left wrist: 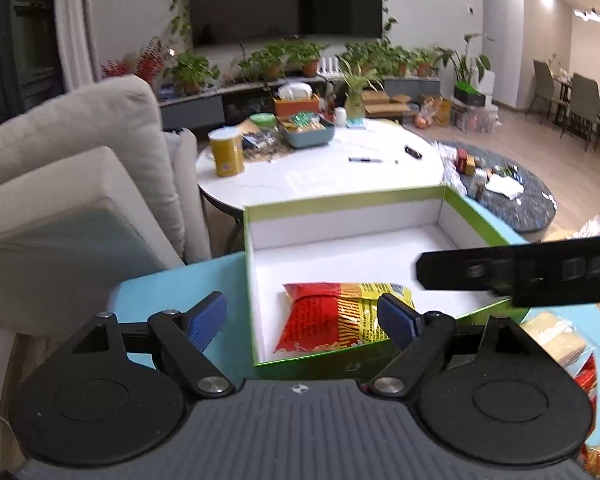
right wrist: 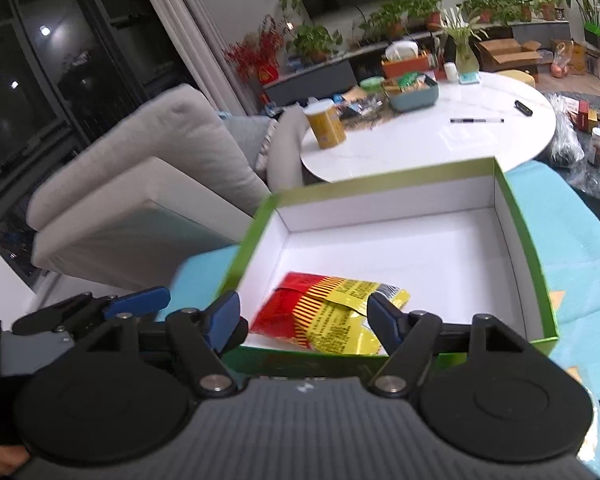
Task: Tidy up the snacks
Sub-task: 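Carry the striped chip bag into the green box and open the left tool, then move the left tool to the red biscuit-logo bag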
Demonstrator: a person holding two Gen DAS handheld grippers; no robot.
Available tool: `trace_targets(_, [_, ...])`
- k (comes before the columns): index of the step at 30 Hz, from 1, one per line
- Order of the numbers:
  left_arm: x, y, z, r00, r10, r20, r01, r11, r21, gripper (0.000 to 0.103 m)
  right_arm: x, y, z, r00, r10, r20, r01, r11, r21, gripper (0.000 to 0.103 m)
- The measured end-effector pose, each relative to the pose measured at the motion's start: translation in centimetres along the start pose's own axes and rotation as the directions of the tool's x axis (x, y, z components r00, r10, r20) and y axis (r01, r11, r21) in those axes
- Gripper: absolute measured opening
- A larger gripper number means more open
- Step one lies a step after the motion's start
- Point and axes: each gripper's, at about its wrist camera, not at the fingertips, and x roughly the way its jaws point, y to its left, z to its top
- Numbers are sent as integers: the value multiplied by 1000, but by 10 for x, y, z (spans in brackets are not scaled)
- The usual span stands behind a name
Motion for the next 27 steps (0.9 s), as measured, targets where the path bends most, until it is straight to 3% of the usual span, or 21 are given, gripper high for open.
trace_targets(6, [-42,4,-1,998,28,49,-27,999,-19,85,-46,17,5,996,60,60,-58,997,-42,86])
trace_targets(14, [-78,3,-18,998,34,56,-31,997,-66,86,-89,26,-13,994,54,91,-46,995,-86,86])
trace_targets(27, [-81,-24,-65,1000,2,-24,-3,999,-53,86,-82,9,-56,1000,11,-7,-11,999,-48,86])
